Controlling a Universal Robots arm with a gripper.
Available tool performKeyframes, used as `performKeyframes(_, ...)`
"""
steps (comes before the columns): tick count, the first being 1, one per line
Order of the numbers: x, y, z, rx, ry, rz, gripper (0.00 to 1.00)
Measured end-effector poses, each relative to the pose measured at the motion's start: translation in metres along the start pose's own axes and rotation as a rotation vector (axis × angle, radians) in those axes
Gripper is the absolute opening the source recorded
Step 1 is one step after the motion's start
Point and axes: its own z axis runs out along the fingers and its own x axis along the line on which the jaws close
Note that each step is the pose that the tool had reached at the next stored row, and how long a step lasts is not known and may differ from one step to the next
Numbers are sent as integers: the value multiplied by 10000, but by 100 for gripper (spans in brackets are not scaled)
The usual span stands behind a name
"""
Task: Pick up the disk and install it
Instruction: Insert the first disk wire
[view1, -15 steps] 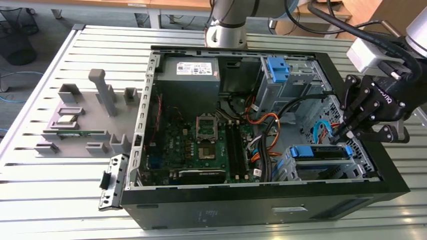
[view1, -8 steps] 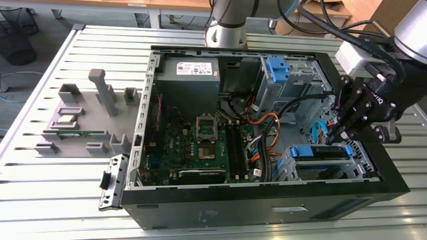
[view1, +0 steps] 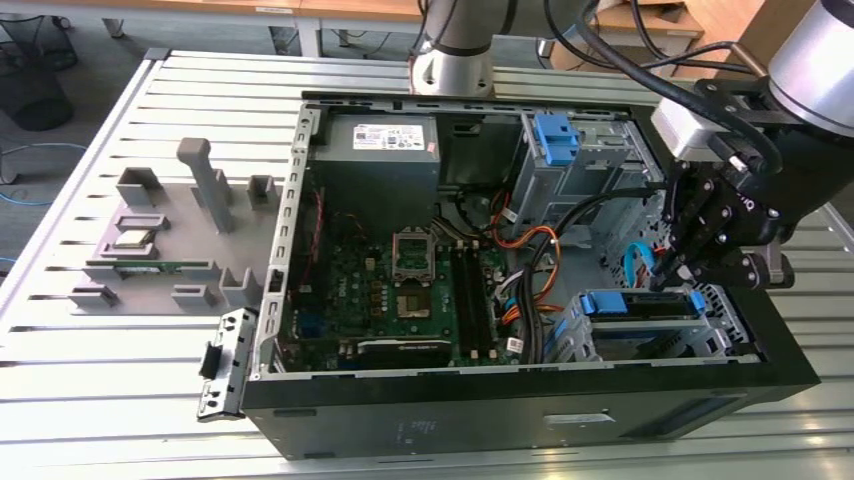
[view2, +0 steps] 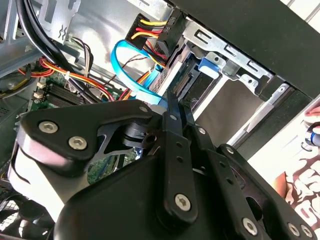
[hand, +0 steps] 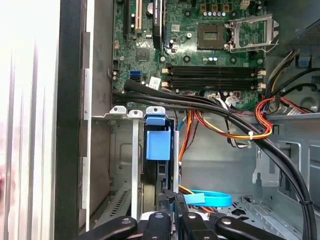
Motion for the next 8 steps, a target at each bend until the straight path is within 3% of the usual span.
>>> performKeyframes(8, -1, 1, -32, 3, 2, -1, 16)
